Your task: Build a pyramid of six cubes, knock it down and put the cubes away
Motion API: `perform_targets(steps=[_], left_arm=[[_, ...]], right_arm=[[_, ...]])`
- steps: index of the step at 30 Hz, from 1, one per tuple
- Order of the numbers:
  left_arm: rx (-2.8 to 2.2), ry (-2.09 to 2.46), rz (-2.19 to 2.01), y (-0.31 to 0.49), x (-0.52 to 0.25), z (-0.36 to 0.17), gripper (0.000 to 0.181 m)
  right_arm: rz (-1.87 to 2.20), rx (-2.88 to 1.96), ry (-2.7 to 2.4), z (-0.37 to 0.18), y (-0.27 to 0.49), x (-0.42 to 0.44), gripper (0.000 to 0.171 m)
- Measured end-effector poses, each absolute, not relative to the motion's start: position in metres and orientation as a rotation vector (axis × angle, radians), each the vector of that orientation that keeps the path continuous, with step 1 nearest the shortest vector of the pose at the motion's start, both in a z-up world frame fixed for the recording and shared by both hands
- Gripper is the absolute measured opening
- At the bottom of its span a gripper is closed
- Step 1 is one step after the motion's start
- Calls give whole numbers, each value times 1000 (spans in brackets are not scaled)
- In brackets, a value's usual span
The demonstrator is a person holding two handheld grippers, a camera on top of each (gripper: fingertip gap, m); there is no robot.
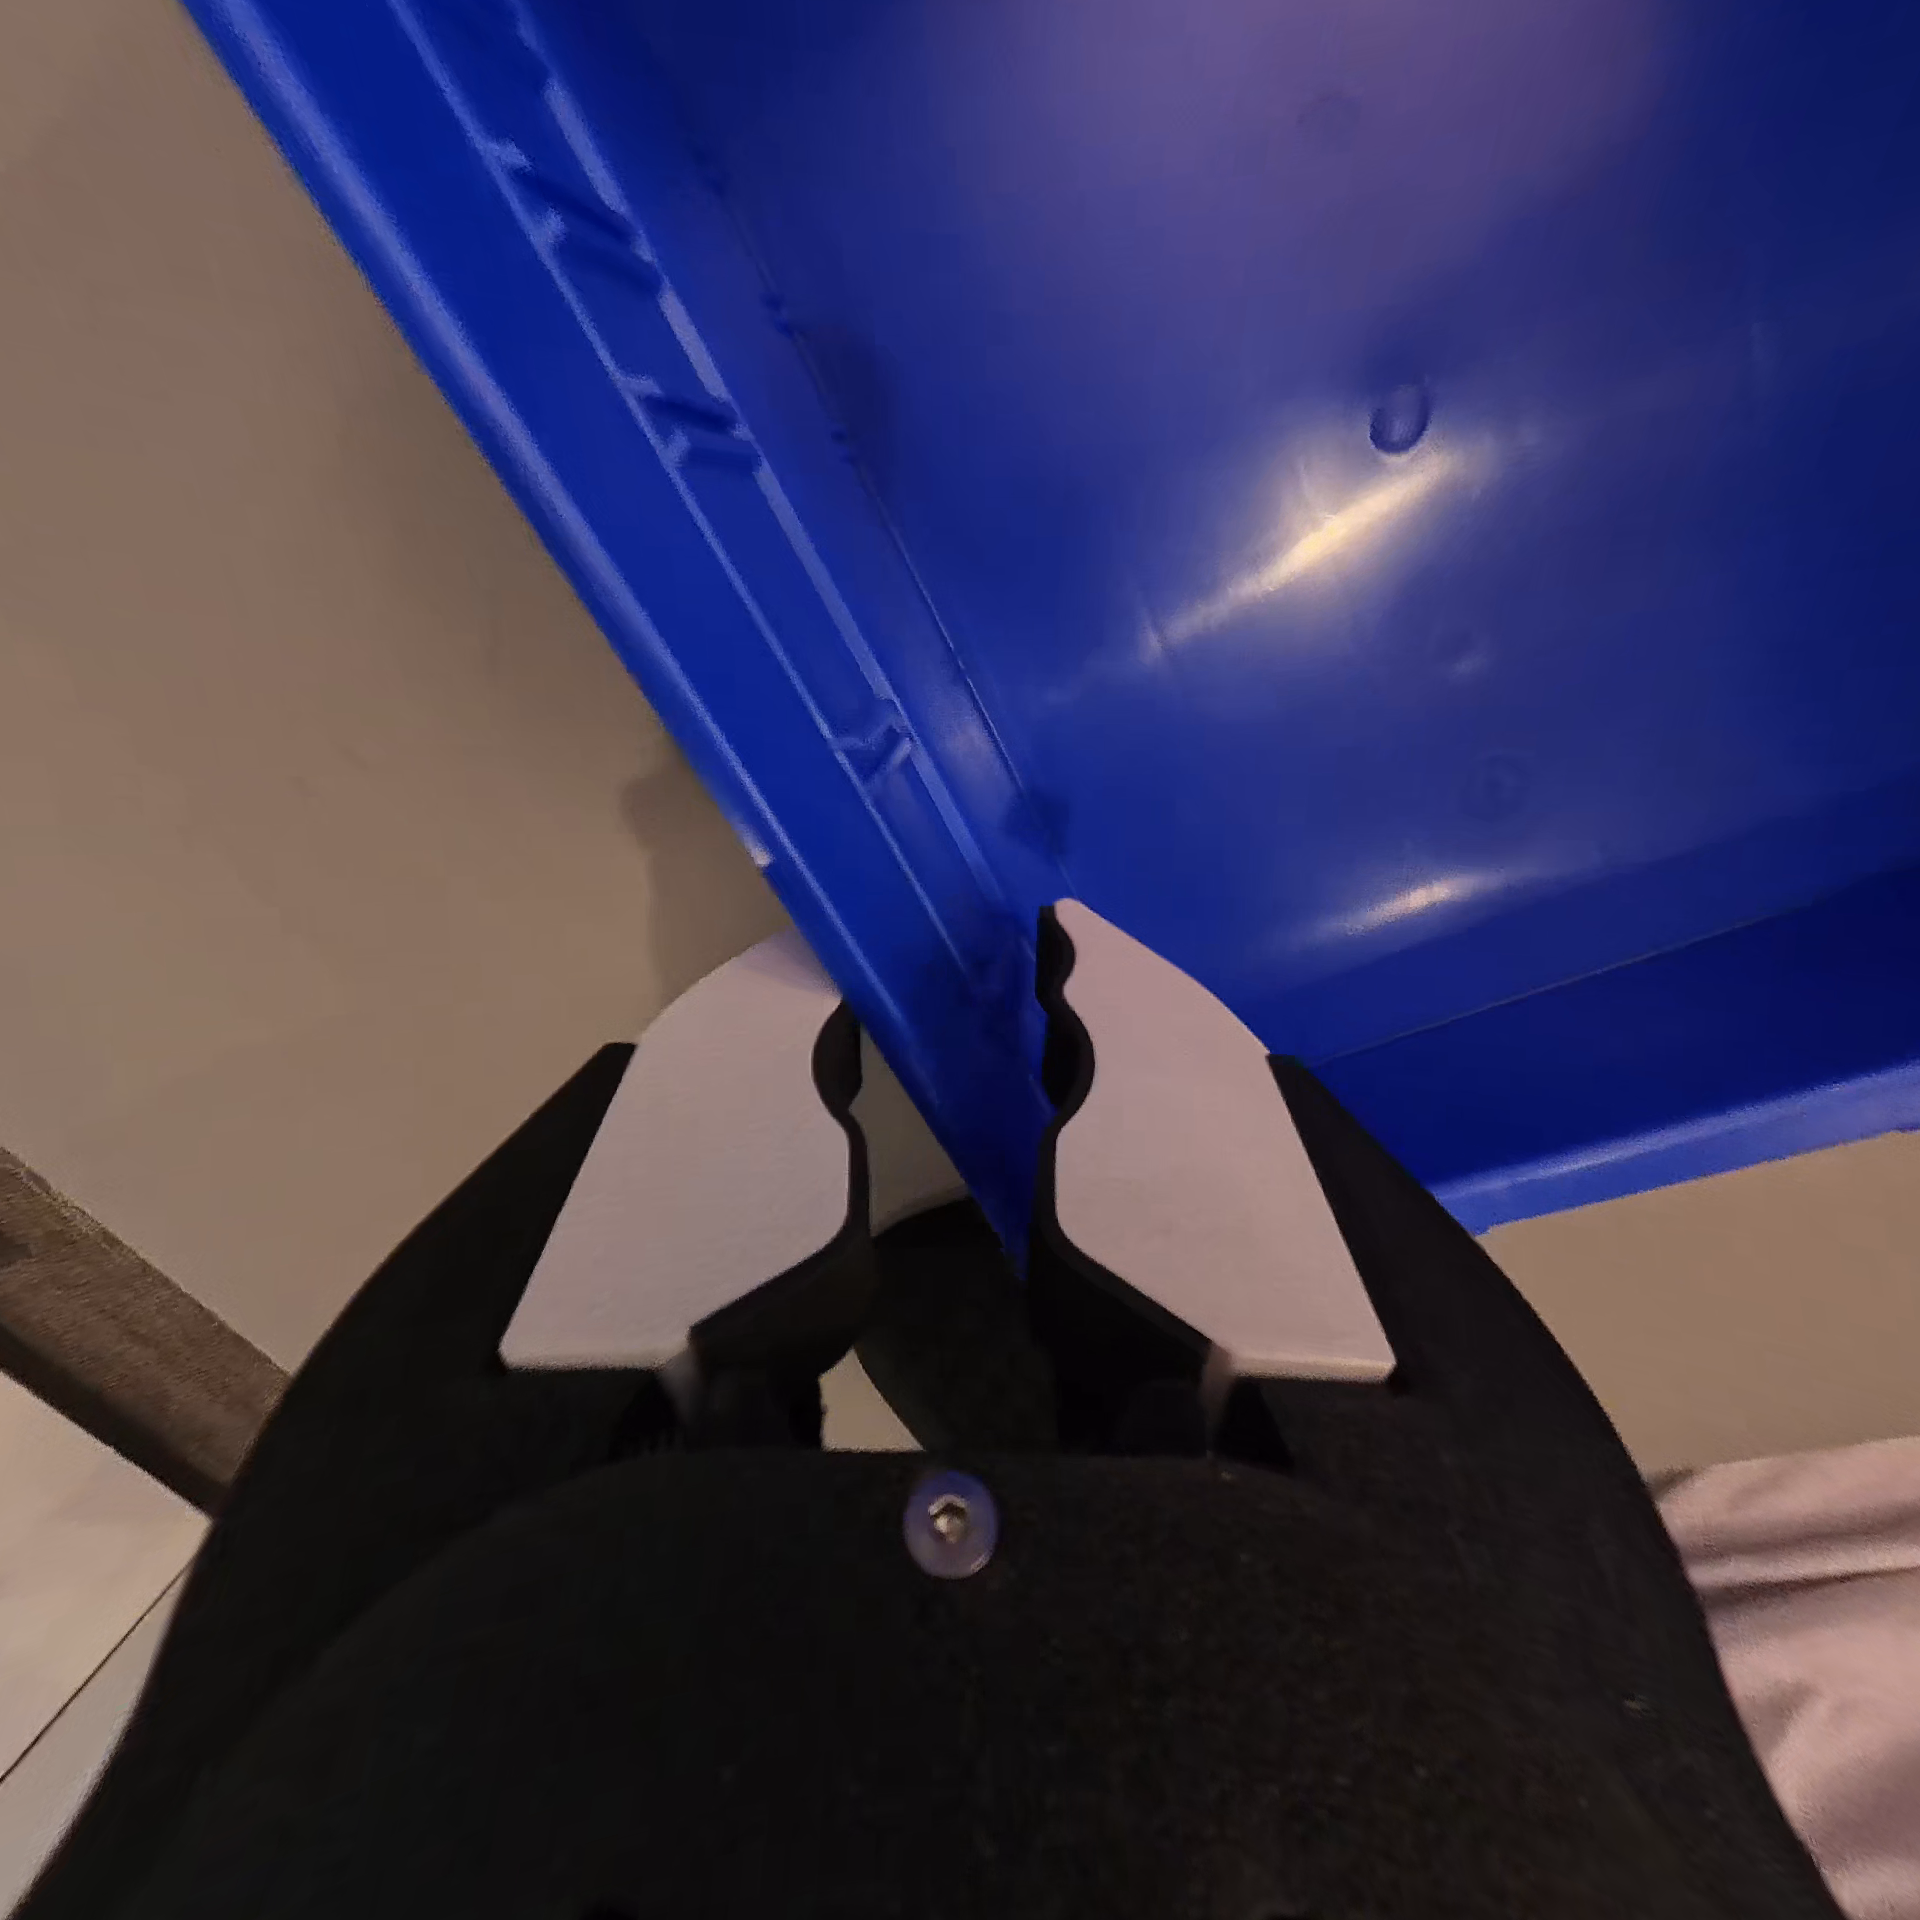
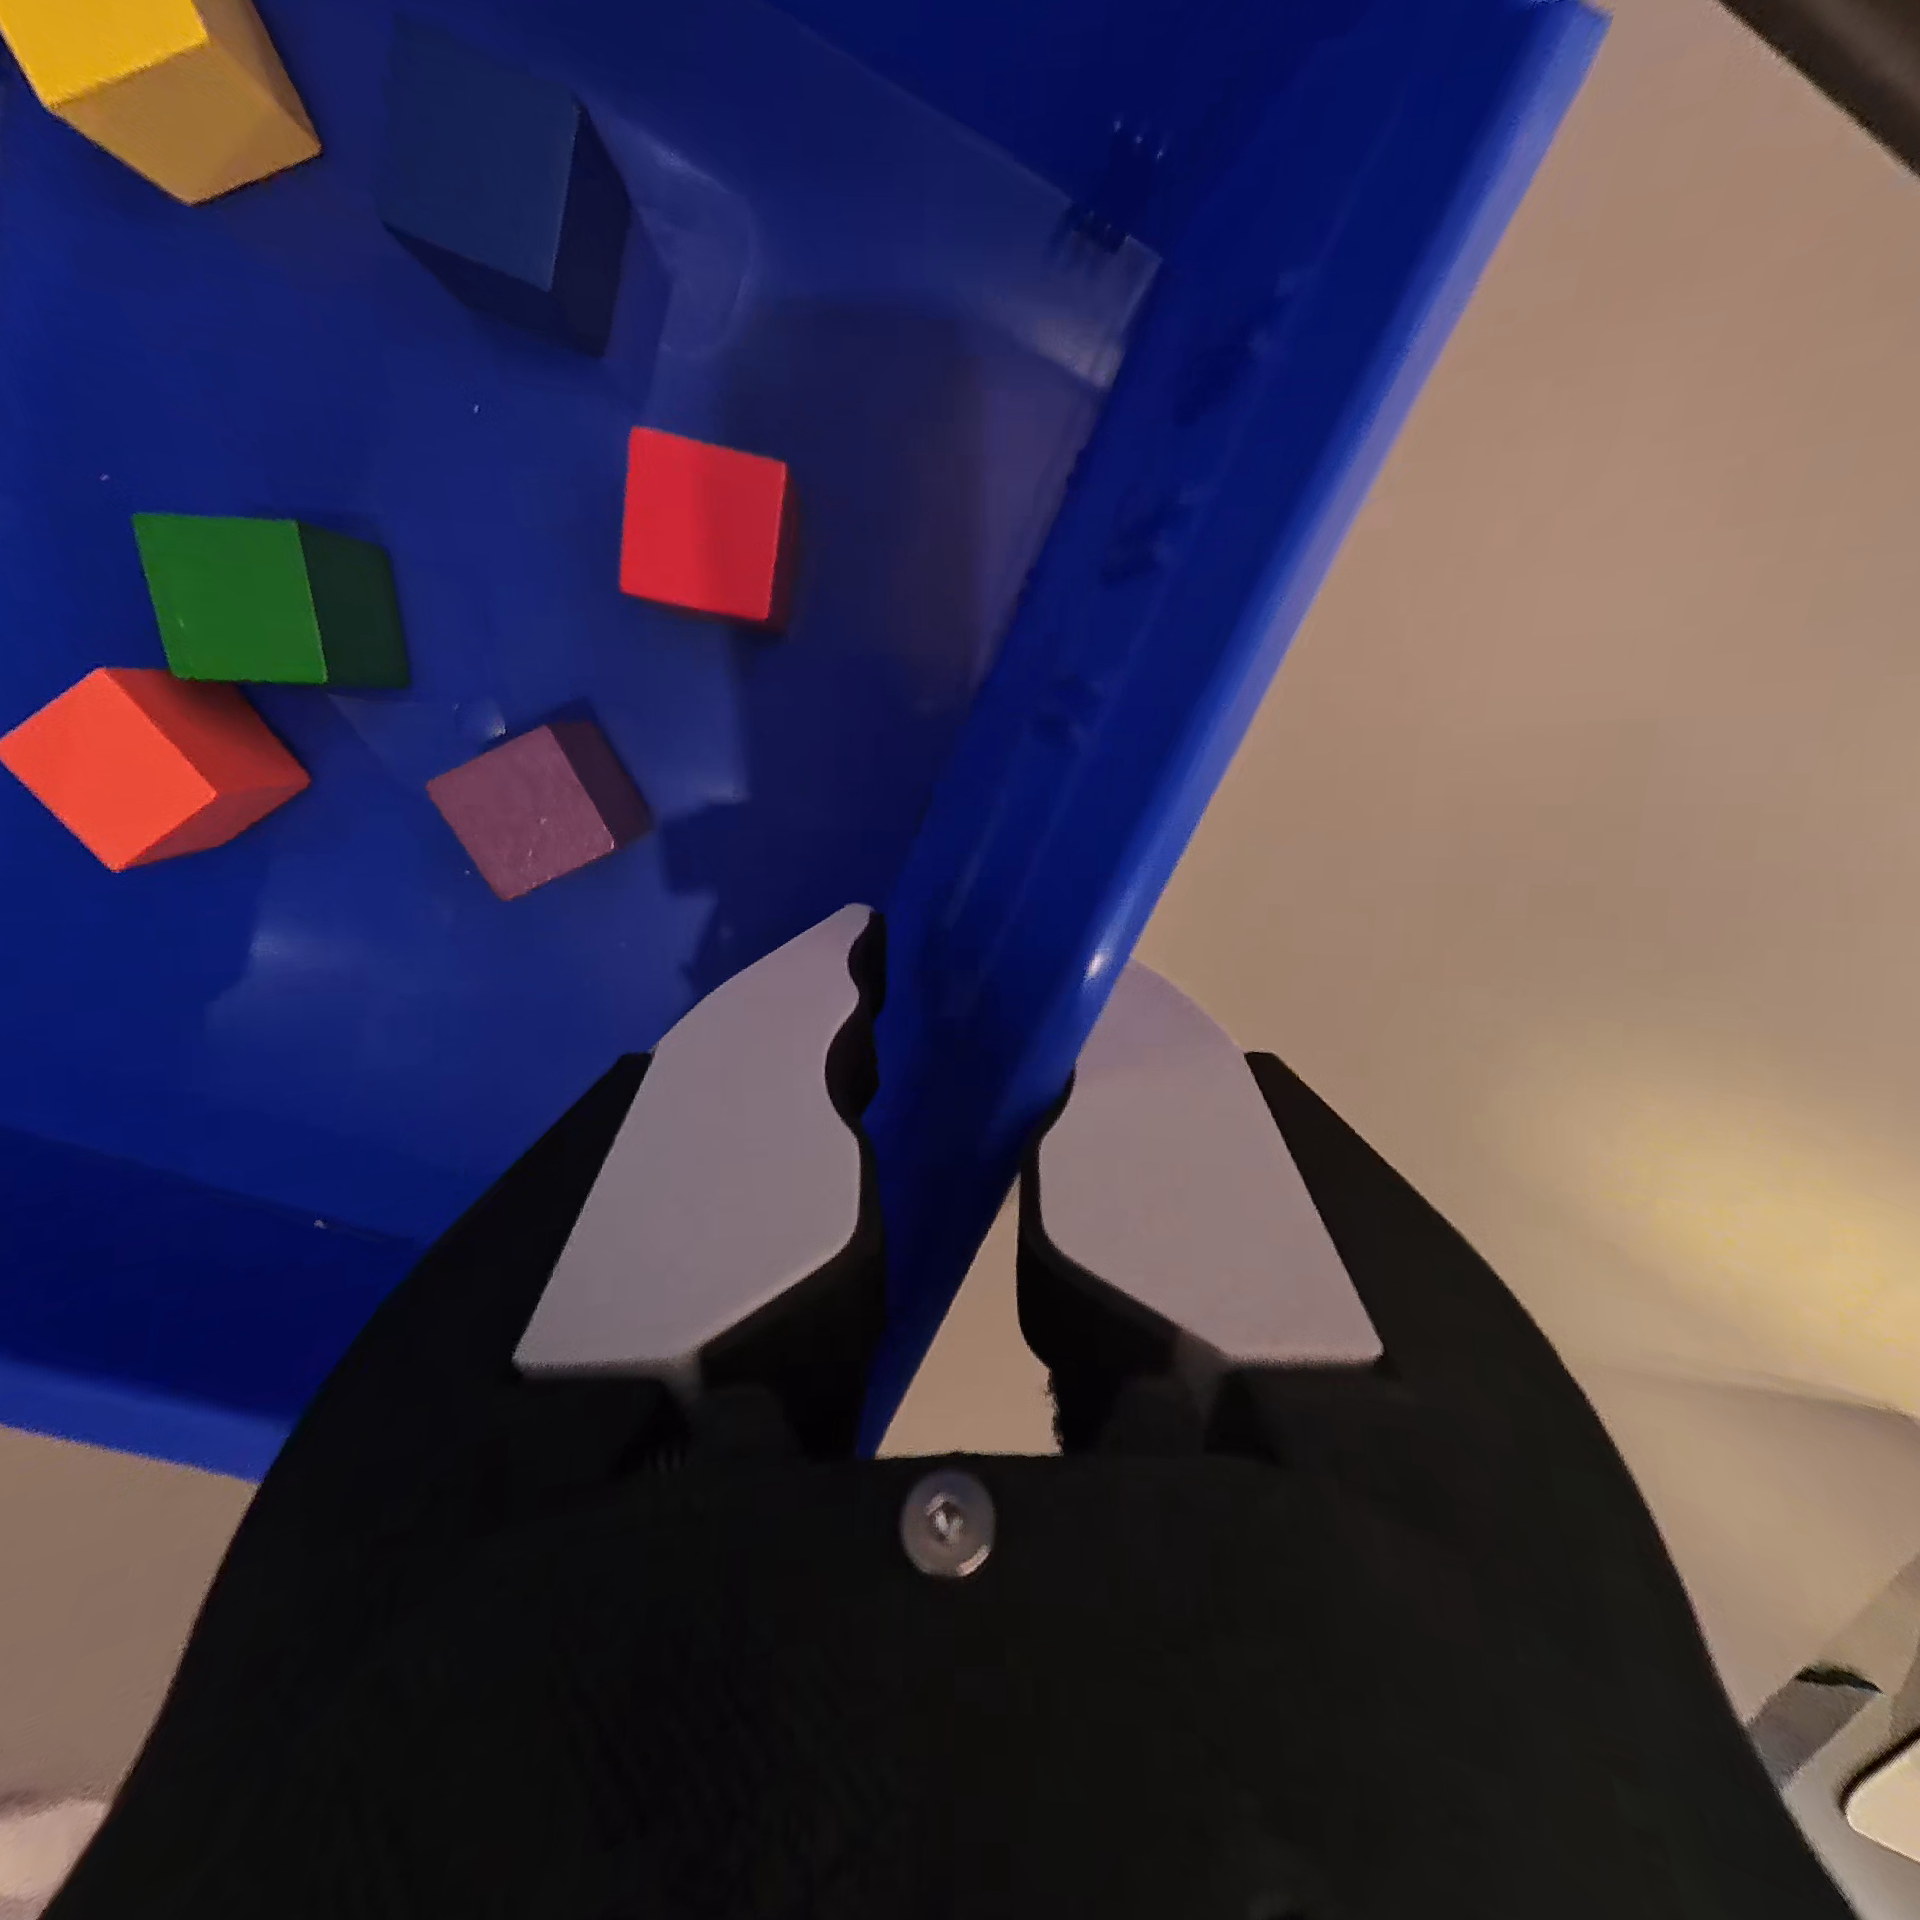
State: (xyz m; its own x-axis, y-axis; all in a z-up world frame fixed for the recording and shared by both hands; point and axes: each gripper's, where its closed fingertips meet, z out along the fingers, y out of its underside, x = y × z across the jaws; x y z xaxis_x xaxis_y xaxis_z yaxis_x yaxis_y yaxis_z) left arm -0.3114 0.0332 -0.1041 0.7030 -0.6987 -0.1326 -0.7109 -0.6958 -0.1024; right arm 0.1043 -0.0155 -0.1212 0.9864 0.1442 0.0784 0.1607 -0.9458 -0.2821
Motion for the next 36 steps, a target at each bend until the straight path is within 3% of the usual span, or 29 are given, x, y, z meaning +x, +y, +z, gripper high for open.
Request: perform_targets(steps=[8, 14, 25, 31, 36], left_arm=[[-2481, 1074, -198, 53, -297, -45, 38], [-2293, 888, -392, 53, -328, 16, 30], [-2159, 776, -507, 45, -370, 55, 23], [-2080, 753, -490, 33, -381, 76, 23], [-2001, 767, -478, 16, -383, 94, 22]], right_arm=[[50, -2927, -92, -123, 1, 105, 25], [209, -3113, -29, -143, -7, 102, 13], [296, -3221, 57, -136, -31, 126, 7], [279, -3256, 81, -101, -46, 148, 7], [163, -3260, 27, -27, -42, 139, 7]])
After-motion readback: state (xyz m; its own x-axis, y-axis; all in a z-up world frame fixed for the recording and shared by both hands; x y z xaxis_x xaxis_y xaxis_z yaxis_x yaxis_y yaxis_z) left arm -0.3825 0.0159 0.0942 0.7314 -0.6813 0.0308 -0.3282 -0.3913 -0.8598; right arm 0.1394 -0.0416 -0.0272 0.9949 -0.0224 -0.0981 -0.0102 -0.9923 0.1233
